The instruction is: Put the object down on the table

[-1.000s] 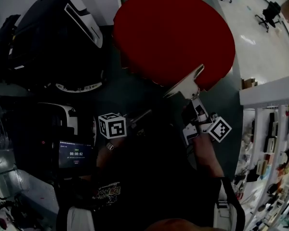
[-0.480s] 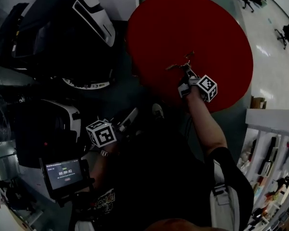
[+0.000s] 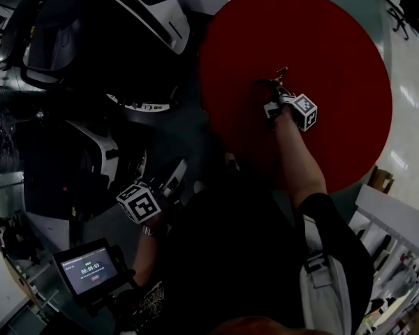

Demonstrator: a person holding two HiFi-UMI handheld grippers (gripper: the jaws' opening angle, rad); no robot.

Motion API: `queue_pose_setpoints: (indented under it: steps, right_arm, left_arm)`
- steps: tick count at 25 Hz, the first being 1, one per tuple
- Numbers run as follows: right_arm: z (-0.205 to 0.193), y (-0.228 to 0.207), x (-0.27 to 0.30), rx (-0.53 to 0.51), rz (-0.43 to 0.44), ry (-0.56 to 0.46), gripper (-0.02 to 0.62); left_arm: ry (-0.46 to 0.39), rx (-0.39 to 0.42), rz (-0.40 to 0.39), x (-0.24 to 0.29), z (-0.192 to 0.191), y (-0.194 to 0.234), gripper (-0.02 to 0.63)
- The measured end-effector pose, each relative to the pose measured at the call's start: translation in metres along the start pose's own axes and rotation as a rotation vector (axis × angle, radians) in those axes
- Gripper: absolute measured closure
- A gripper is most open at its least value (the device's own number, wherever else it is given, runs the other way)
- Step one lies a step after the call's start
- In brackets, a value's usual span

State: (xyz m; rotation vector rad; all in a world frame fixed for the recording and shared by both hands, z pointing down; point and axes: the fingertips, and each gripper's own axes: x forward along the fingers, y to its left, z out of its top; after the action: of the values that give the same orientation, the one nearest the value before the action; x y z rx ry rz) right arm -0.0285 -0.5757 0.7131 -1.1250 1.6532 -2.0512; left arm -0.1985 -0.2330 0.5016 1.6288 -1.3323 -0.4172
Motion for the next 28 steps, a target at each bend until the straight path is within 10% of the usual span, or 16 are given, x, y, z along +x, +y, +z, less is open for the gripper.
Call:
queue_pose_setpoints:
  steps: [15, 28]
  right_arm:
    - [0.001, -0.011, 0.014, 0.093, -0.005, 0.018, 0.526]
    - [0.024, -0.023, -0.058, 0.011, -0.186, -0.072, 0.462]
  left_arm:
    - [0.003, 0.0, 0.049, 0.02, 0.016, -0.006, 0.589]
    - [0.064, 0.033, -0.043, 0.029, 0.006, -0.017, 0.589]
